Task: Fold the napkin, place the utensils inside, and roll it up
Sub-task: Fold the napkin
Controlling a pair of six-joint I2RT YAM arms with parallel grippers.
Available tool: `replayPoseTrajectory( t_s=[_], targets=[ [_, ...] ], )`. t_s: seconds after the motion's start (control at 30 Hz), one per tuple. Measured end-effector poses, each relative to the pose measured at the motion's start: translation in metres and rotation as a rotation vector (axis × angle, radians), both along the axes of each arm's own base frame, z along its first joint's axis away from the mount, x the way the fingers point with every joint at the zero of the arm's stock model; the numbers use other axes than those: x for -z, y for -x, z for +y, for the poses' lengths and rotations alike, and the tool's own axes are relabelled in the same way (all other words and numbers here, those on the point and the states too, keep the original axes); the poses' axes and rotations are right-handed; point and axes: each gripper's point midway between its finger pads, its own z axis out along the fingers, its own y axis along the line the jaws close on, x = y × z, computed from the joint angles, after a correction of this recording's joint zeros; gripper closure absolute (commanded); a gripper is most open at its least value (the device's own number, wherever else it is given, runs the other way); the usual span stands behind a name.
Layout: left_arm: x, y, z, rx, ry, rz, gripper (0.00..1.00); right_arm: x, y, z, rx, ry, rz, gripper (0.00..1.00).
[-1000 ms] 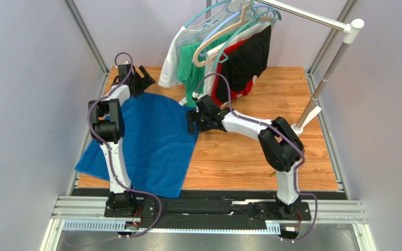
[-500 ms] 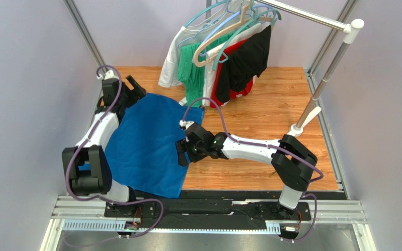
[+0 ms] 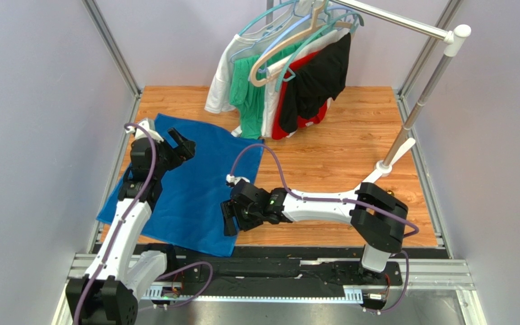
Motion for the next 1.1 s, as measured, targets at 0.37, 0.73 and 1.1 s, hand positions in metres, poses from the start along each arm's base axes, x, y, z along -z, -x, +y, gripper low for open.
replayPoseTrajectory(
  t_s=[0.37, 0.73, 1.1],
  targets=[
    [-0.015, 0.035, -0.014, 0.094, 0.009, -0.006, 0.04, 0.023, 0.006, 0.007, 0.052, 0.092, 0.063, 0.37],
    [-0.050, 0.061, -0.020, 0.186, -0.071, -0.055, 0.04, 0.037, 0.007, 0.010, 0.095, 0.152, 0.102, 0.48],
    [-0.040, 0.078, -0.018, 0.193, -0.093, -0.040, 0.05, 0.041, 0.006, 0.009, 0.115, 0.173, 0.117, 0.74]
  ],
)
